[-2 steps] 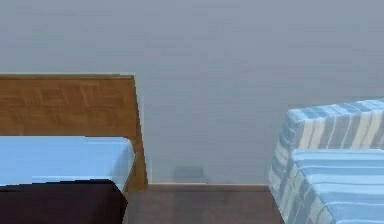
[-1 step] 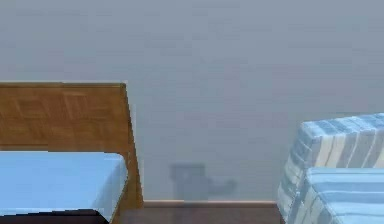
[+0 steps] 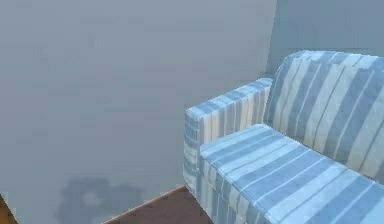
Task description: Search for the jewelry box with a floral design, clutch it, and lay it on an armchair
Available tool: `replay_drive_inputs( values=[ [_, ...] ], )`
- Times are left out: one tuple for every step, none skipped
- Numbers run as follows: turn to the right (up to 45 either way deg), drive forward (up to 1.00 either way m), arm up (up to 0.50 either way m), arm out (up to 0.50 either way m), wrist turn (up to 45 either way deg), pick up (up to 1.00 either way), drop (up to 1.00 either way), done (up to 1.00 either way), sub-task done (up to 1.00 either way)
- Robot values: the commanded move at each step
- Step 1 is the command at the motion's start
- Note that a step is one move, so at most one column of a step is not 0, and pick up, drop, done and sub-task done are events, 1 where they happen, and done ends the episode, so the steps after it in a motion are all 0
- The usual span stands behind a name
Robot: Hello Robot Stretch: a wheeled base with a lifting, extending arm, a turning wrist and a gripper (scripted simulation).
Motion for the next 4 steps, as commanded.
replay_drive_inputs(
  values=[
    [0.0,0.55,0.00,0.00,0.0,0.00,0.00,0.00,0.00],
    [45.0,0.00,0.00,0.00,0.0,0.00,0.00,0.00,0.00],
    [45.0,0.00,0.00,0.00,0.0,0.00,0.00,0.00,0.00],
    [18.0,0.00,0.00,0.00,0.0,0.00,0.00,0.00,0.00]
  ],
)
